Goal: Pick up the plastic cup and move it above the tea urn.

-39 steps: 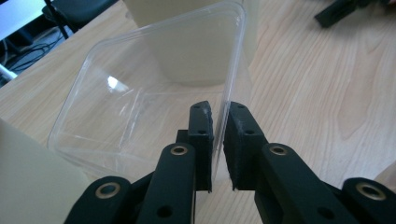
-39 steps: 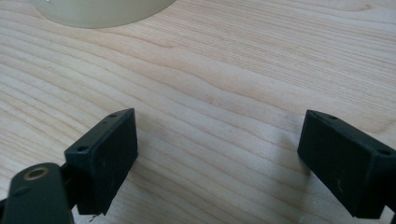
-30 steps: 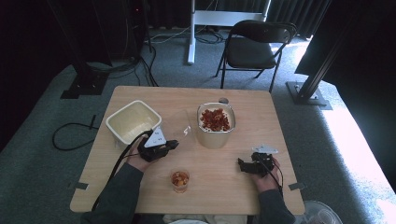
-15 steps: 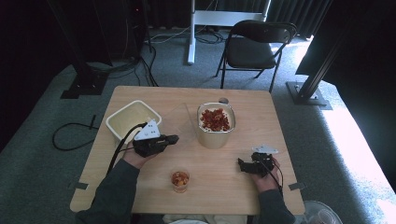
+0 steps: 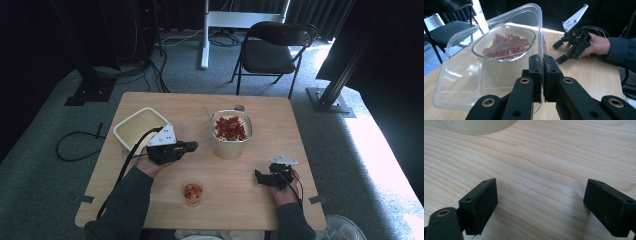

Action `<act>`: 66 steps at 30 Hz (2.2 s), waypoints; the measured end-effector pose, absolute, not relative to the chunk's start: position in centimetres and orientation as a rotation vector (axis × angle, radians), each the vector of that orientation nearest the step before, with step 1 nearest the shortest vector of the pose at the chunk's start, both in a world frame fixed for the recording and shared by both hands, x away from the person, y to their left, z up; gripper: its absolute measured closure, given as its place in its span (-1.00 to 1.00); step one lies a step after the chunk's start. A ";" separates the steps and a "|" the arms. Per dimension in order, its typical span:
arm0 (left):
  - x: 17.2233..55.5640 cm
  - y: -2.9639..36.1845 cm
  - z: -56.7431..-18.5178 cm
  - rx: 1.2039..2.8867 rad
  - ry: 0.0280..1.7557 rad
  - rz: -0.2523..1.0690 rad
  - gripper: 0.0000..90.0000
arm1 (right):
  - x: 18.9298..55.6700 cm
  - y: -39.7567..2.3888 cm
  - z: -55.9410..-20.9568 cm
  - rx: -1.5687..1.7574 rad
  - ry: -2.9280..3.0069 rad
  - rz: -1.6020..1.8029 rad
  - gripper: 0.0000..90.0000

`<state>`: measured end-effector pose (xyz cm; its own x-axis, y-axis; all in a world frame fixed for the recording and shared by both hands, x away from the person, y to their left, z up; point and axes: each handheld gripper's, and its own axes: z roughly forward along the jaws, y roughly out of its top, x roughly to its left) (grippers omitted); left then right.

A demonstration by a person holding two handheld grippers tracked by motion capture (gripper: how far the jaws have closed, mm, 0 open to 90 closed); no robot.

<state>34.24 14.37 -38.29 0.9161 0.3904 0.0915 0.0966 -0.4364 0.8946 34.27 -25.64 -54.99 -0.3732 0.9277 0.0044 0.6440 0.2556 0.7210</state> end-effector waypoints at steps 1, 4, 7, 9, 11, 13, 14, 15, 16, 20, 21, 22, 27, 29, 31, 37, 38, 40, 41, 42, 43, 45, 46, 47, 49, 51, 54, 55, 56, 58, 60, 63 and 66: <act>34.2 14.4 -38.0 2.010 0.349 0.349 0.94 | 34.3 -25.6 -55.0 1.428 2.110 0.902 -0.75; 34.1 14.8 -37.0 2.017 0.349 0.375 0.94 | 34.3 -25.6 -55.0 1.429 2.109 0.902 -0.75; 33.7 15.6 -35.8 2.023 0.363 0.418 0.94 | 34.3 -25.6 -55.0 1.430 2.109 0.902 -0.75; 33.4 16.4 -35.0 2.017 0.372 0.441 0.94 | 34.3 -25.6 -55.0 1.430 2.108 0.903 -0.75; 33.0 17.3 -34.3 2.015 0.389 0.471 0.94 | 34.3 -25.6 -55.0 1.430 2.108 0.903 -0.75; 32.6 18.4 -33.7 2.024 0.415 0.505 0.94 | 34.3 -25.6 -55.0 1.431 2.109 0.902 -0.75; 32.4 18.8 -33.6 2.027 0.424 0.515 0.94 | 34.3 -25.6 -55.0 1.431 2.109 0.902 -0.75; 32.2 19.3 -33.6 2.031 0.439 0.531 0.94 | 34.3 -25.6 -55.0 1.431 2.109 0.902 -0.75; 32.1 19.8 -33.5 2.032 0.457 0.545 0.94 | 34.3 -25.6 -55.0 1.431 2.108 0.903 -0.75; 31.7 21.9 -33.8 2.040 0.540 0.565 0.93 | 34.3 -25.6 -55.0 1.430 2.108 0.903 -0.75; 31.6 22.3 -34.0 2.040 0.558 0.566 0.93 | 34.3 -25.6 -55.0 1.431 2.108 0.902 -0.75; 31.5 22.7 -34.1 2.042 0.574 0.573 0.93 | 34.3 -25.6 -55.0 1.432 2.108 0.903 -0.75; 31.3 23.7 -34.4 2.043 0.618 0.581 0.90 | 34.3 -25.6 -55.0 1.430 2.109 0.902 -0.75; 31.5 23.9 -34.5 2.028 0.643 0.586 0.63 | 34.3 -25.6 -55.0 1.430 2.109 0.903 -0.75; 31.7 24.1 -34.6 2.006 0.662 0.592 0.40 | 34.3 -25.6 -55.0 1.430 2.109 0.903 -0.75; 31.6 24.3 -34.5 1.977 0.674 0.614 0.27 | 34.3 -25.6 -55.0 1.430 2.109 0.903 -0.75; 31.6 24.3 -34.5 1.977 0.674 0.614 0.26 | 34.3 -25.6 -55.0 1.430 2.109 0.903 -0.75; 31.4 24.5 -34.3 1.957 0.660 0.627 0.26 | 34.3 -25.6 -55.0 1.430 2.109 0.903 -0.75; 31.3 24.5 -34.3 1.946 0.653 0.626 0.26 | 34.3 -25.6 -55.0 1.430 2.109 0.903 -0.75; 31.2 24.5 -34.2 1.943 0.644 0.626 0.24 | 34.3 -25.6 -55.0 1.430 2.109 0.903 -0.75; 31.1 24.5 -34.1 1.940 0.642 0.627 0.24 | 34.3 -25.6 -55.0 1.430 2.109 0.903 -0.75; 31.1 24.6 -34.0 1.936 0.638 0.628 0.21 | 34.3 -25.6 -55.0 1.431 2.108 0.903 -0.75; 31.1 24.5 -34.1 1.940 0.639 0.626 0.21 | 34.3 -25.6 -55.0 1.430 2.109 0.903 -0.75; 31.2 24.5 -34.1 1.945 0.643 0.629 0.21 | 34.3 -25.6 -55.0 1.430 2.110 0.903 -0.75; 31.3 24.5 -34.4 1.948 0.643 0.616 0.20 | 34.3 -25.6 -55.0 1.430 2.110 0.903 -0.75; 31.3 24.4 -34.7 1.951 0.646 0.607 0.17 | 34.3 -25.6 -55.0 1.427 2.112 0.903 -0.75; 31.4 24.1 -35.2 1.953 0.648 0.590 0.15 | 34.3 -25.6 -55.0 1.427 2.112 0.903 -0.75; 31.4 24.0 -35.4 1.951 0.650 0.583 0.14 | 34.3 -25.6 -55.0 1.427 2.113 0.903 -0.75; 31.4 23.8 -35.7 1.953 0.649 0.577 0.12 | 34.3 -25.6 -55.0 1.427 2.112 0.903 -0.75; 31.4 23.6 -36.1 1.961 0.657 0.591 0.11 | 34.3 -25.6 -55.0 1.427 2.113 0.903 -0.75; 31.4 23.6 -36.8 1.967 0.679 0.593 0.11 | 34.3 -25.6 -55.0 1.427 2.113 0.903 -0.75; 31.3 23.7 -37.4 1.973 0.693 0.589 0.07 | 34.3 -25.6 -55.0 1.427 2.112 0.904 -0.75; 30.9 23.8 -38.5 1.989 0.714 0.582 0.04 | 34.3 -25.6 -55.0 1.427 2.112 0.903 -0.75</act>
<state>30.95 23.79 -38.45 0.7207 0.6835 0.1160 0.2518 -0.4139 0.8748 34.29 -25.64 -54.98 -0.3750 0.9270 0.0051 0.6444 0.2567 0.7203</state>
